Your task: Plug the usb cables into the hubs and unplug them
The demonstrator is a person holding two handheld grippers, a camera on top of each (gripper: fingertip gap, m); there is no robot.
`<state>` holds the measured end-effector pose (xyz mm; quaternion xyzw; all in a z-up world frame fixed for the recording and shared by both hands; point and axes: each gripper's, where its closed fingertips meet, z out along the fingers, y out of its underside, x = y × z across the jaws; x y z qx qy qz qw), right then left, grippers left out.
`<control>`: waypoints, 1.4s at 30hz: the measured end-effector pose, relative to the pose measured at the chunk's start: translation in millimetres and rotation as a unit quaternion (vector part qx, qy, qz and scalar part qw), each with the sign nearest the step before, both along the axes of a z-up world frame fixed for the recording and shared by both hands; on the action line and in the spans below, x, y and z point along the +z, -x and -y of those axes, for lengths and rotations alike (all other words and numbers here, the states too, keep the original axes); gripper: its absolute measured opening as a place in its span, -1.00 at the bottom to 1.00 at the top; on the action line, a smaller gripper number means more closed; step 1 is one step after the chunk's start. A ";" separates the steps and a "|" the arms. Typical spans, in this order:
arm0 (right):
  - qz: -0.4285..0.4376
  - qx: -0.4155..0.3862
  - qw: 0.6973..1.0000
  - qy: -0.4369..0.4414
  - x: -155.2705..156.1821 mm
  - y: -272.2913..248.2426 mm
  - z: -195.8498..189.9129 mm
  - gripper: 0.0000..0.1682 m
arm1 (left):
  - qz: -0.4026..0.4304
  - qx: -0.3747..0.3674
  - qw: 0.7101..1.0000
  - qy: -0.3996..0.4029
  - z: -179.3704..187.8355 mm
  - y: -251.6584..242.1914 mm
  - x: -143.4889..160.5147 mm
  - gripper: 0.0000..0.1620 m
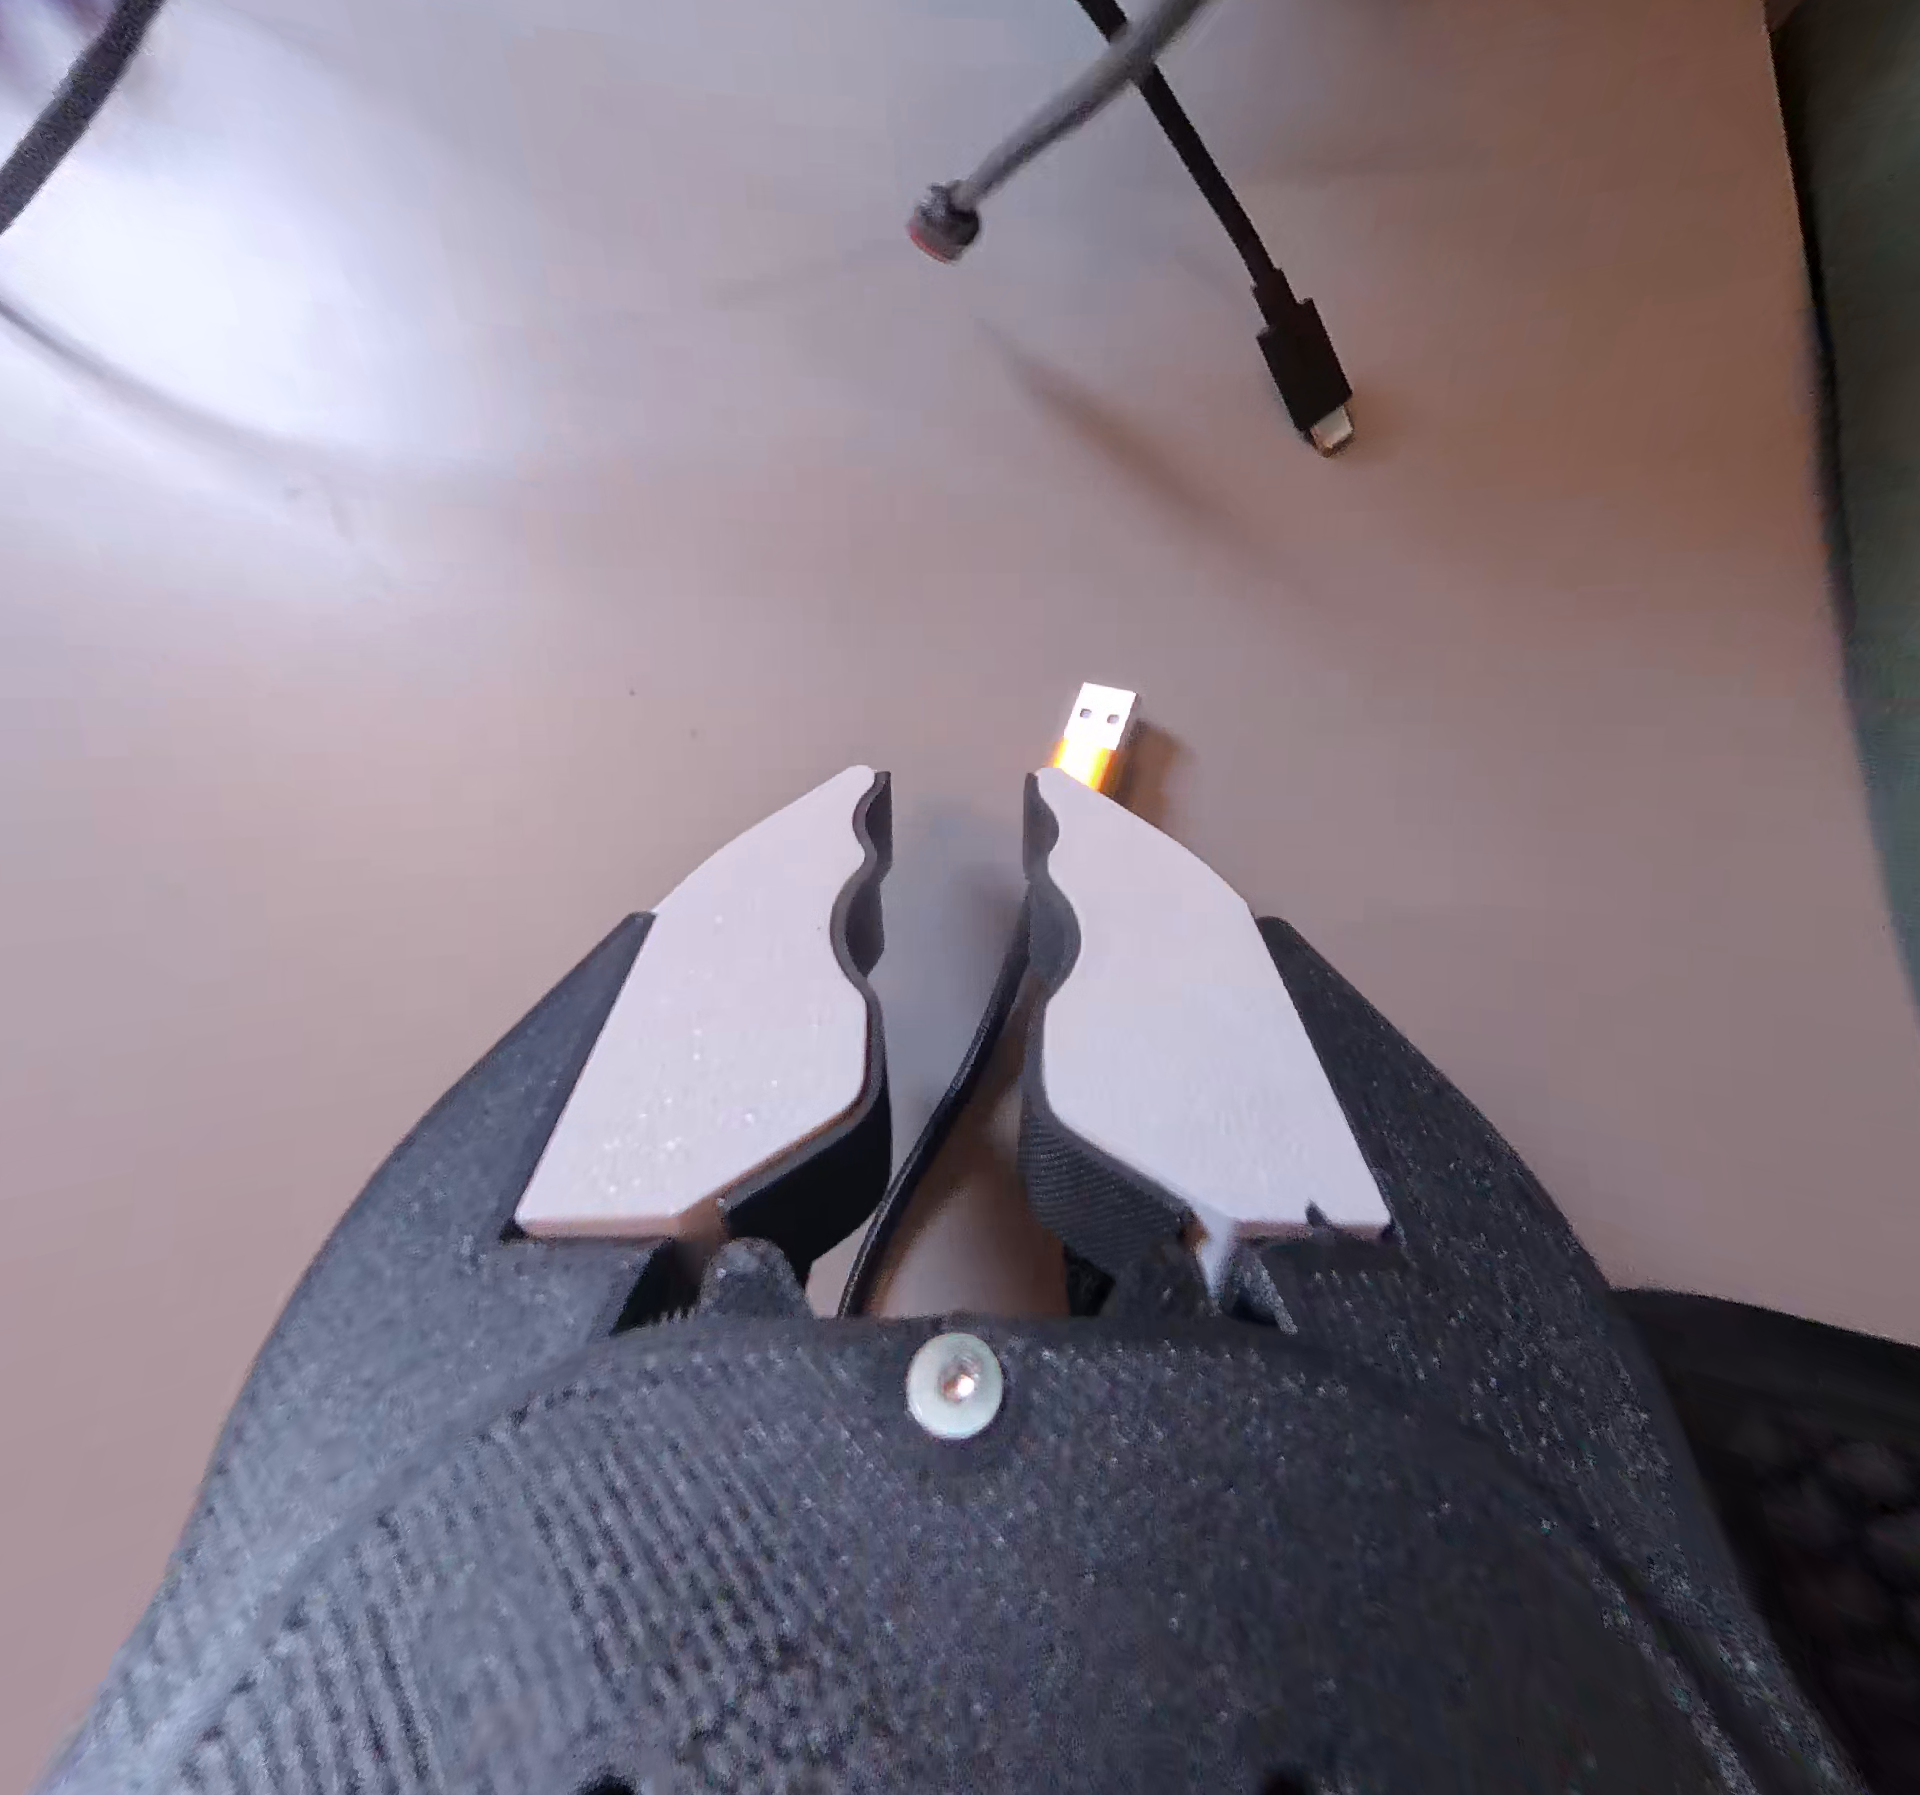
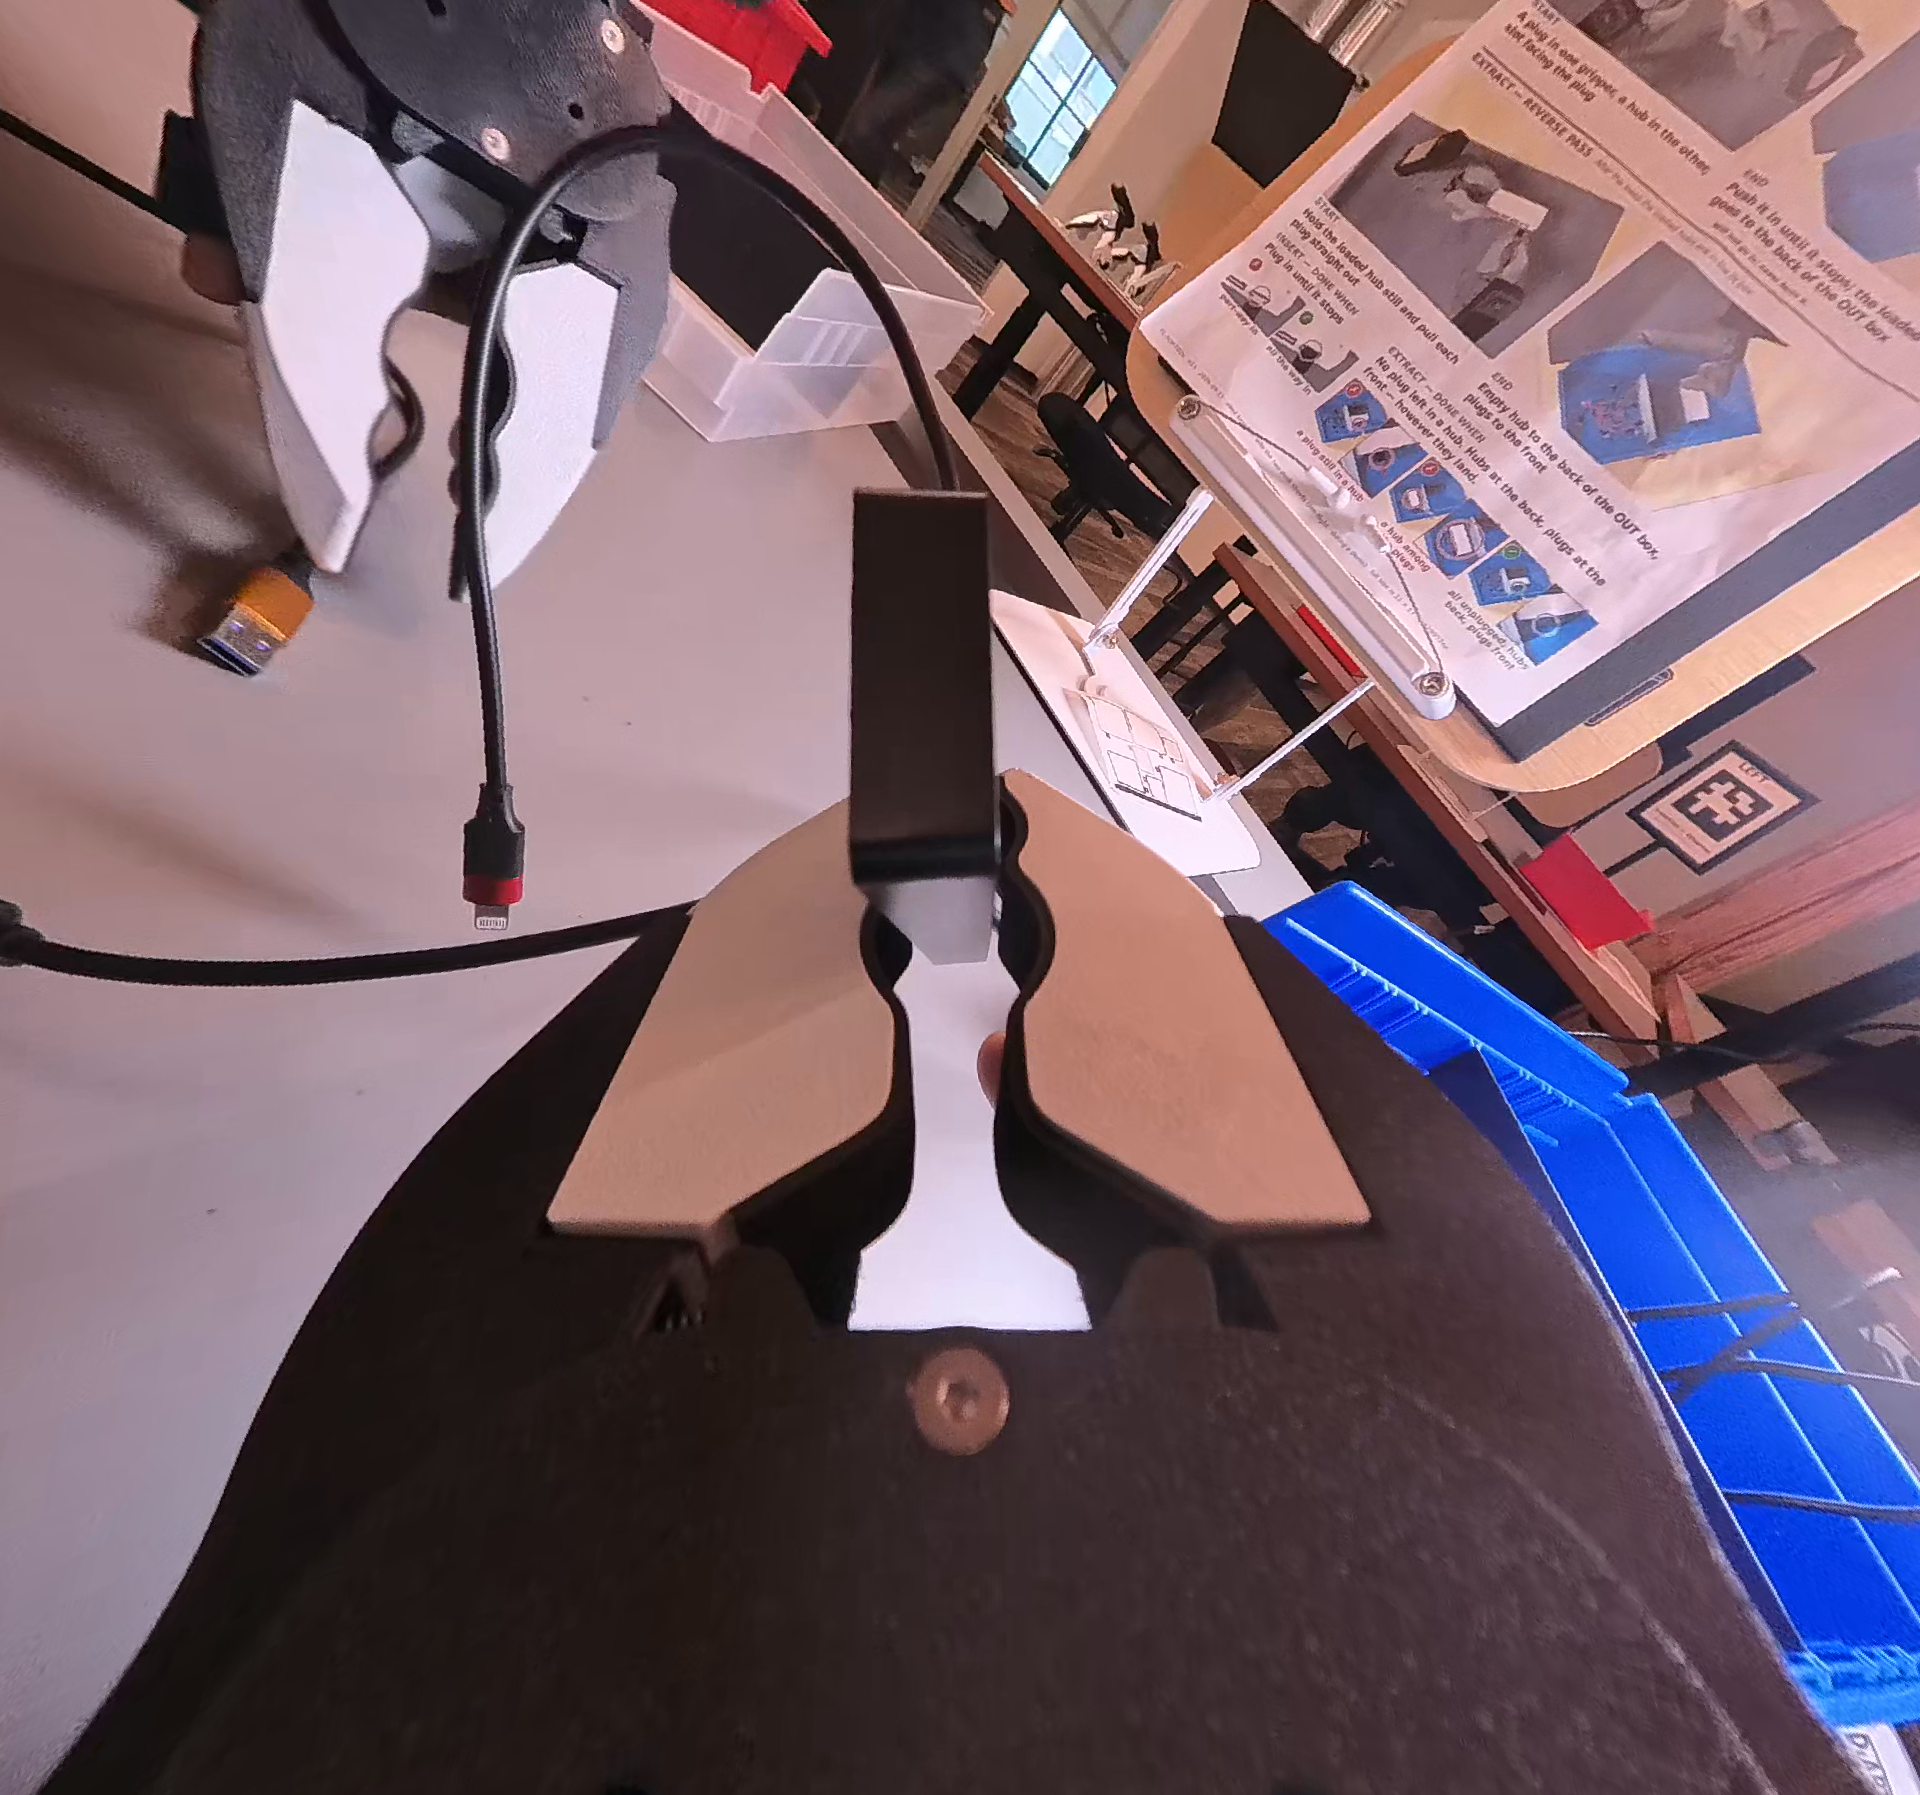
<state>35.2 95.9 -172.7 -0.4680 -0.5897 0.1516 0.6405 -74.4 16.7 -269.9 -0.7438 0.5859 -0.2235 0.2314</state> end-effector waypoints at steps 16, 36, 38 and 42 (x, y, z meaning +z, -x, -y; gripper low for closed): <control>0.002 -0.002 1.000 0.004 -0.4 -0.7 -0.9 -0.85 | -0.062 -0.069 0.993 -0.080 19.4 1.1 -9.6 -0.89; -0.004 -0.004 1.000 0.019 -0.1 -2.2 -2.3 -0.85 | 0.038 -0.108 0.923 0.368 44.0 37.0 3.5 -0.89; -0.004 -0.006 1.000 0.023 -1.6 -2.9 -4.1 -0.85 | 0.021 -0.091 0.939 0.331 23.9 39.0 -3.9 -0.83; -0.002 -0.005 1.000 0.031 -4.9 -2.5 -6.4 -0.85 | -0.032 -0.047 0.979 0.197 -19.8 45.3 -11.6 -0.77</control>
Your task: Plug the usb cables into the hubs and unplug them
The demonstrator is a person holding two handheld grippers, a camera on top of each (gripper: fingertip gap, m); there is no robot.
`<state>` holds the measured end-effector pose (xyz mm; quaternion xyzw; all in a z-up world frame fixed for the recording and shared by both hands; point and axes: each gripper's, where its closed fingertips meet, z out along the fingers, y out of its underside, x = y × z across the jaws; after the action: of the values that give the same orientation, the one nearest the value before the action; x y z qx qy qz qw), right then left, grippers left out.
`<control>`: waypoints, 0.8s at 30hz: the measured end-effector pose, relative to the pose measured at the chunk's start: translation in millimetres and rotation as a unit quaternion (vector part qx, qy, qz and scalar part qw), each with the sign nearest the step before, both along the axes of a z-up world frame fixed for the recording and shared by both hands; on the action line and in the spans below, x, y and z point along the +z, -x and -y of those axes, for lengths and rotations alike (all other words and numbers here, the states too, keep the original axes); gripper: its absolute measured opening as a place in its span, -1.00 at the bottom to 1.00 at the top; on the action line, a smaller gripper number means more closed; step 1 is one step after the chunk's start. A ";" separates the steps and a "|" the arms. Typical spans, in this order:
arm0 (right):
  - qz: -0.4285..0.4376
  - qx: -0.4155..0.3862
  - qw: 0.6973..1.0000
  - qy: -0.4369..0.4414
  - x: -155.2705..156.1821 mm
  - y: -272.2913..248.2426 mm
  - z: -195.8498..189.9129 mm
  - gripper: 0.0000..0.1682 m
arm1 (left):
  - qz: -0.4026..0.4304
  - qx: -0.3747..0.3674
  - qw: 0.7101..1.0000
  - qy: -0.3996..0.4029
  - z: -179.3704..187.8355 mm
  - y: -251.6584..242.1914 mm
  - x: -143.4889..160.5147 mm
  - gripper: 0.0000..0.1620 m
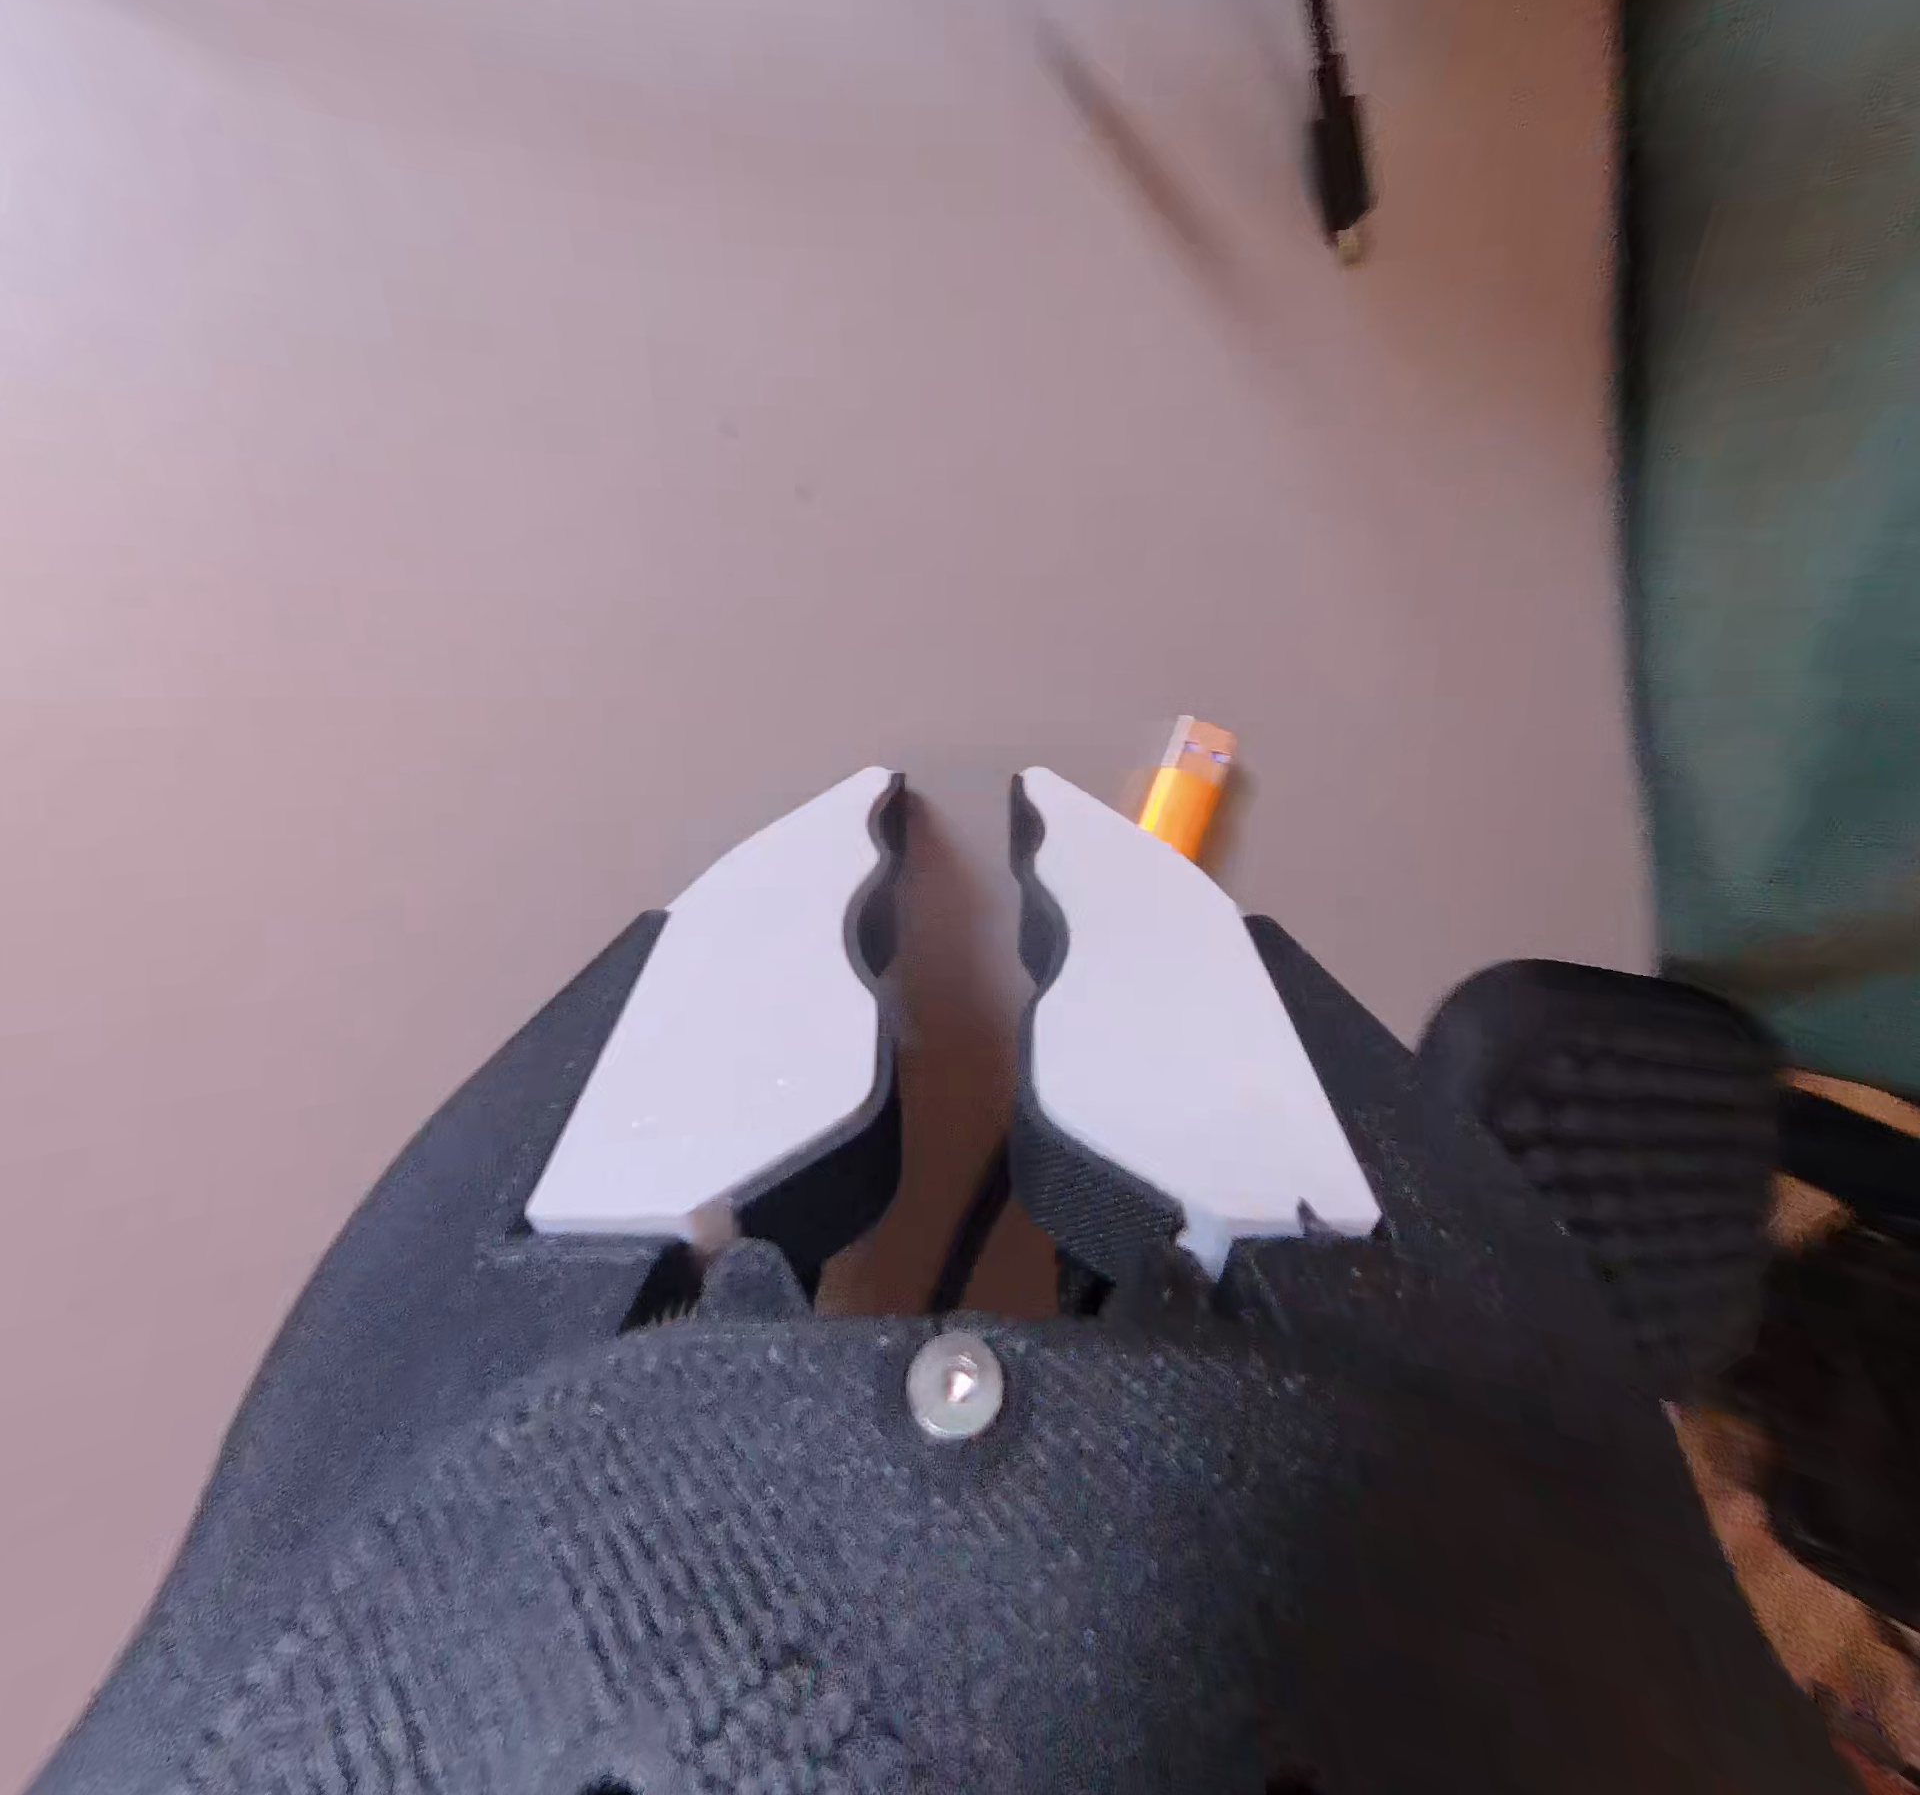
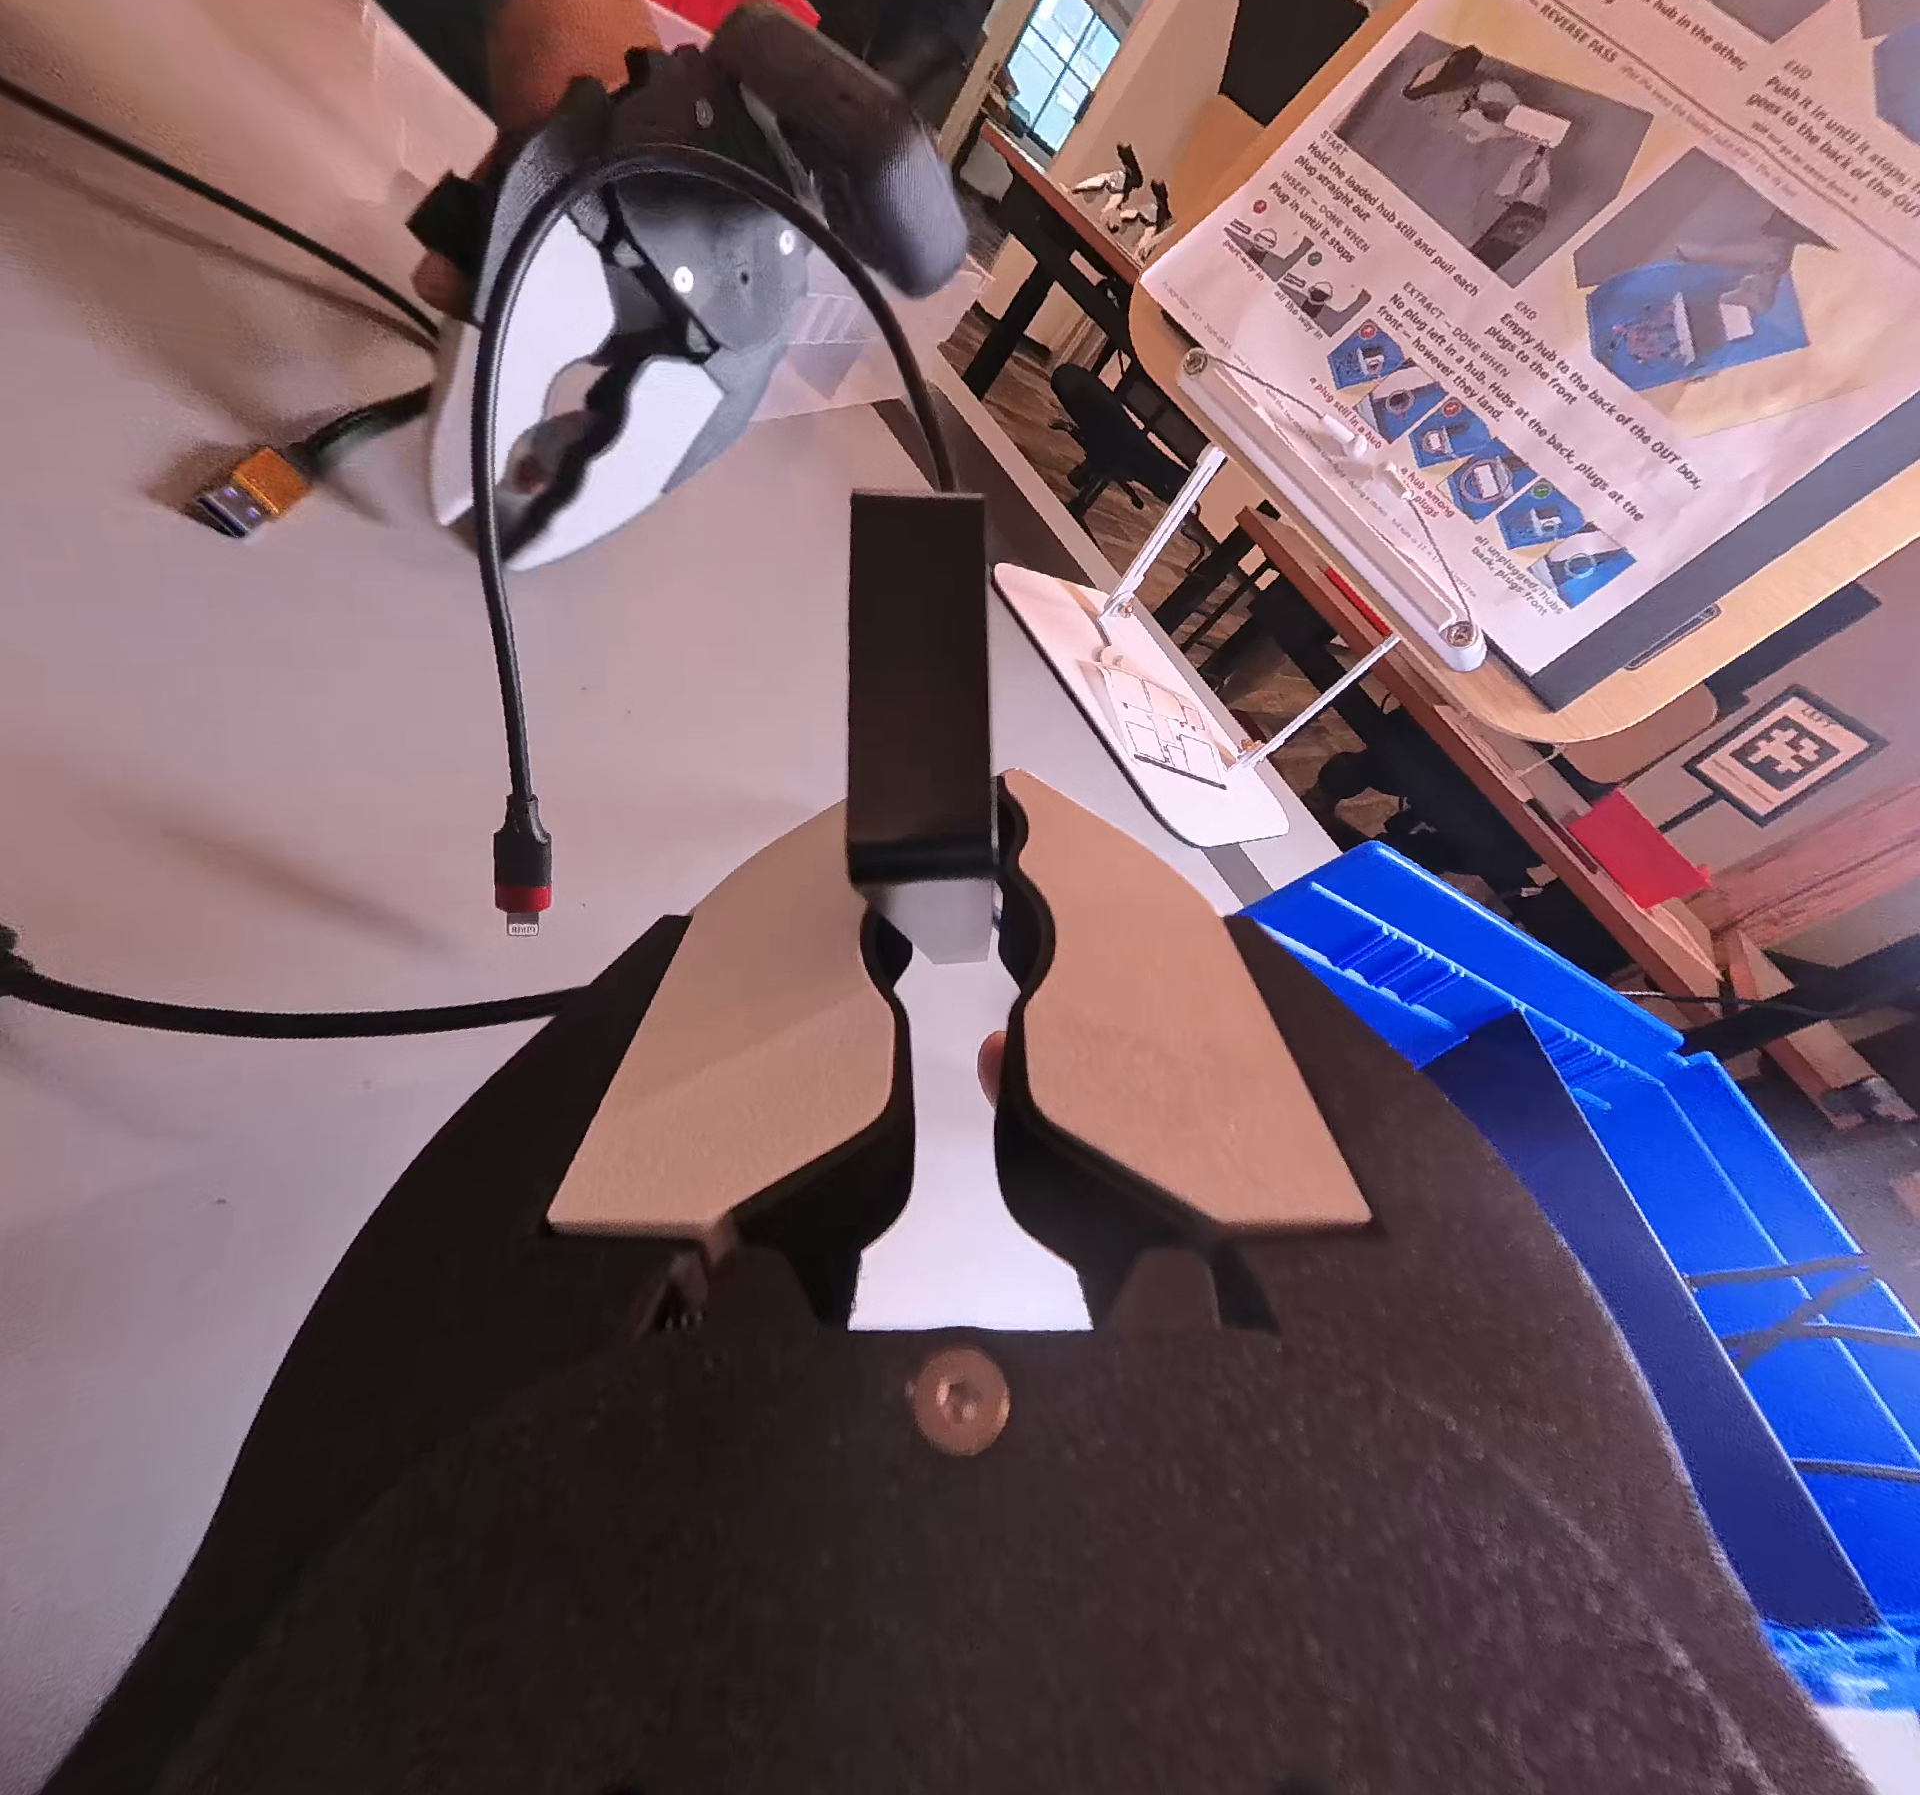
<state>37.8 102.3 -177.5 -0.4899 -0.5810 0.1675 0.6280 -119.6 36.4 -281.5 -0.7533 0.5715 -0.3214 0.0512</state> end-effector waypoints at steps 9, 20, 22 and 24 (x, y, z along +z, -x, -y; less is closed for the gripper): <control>-0.010 0.006 1.000 0.006 3.8 -2.3 0.4 -0.86 | -0.064 0.001 0.964 -0.259 17.9 48.8 37.5 -0.70; -0.008 0.010 1.000 0.005 3.0 1.0 3.8 -0.86 | -0.173 0.049 0.940 -0.291 100.1 150.2 13.5 -0.60; -0.007 0.007 1.000 0.005 2.6 0.8 3.7 -0.86 | -0.180 0.054 0.943 -0.274 111.3 167.7 10.9 -0.61; -0.006 0.008 1.000 0.006 2.1 1.6 3.8 -0.86 | -0.208 0.046 0.938 -0.273 116.6 187.7 5.2 -0.61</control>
<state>36.2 98.5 -175.4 -0.4882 -0.5798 0.1788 0.6273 -307.3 -80.1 -276.3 -0.7857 0.6002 0.0134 0.1495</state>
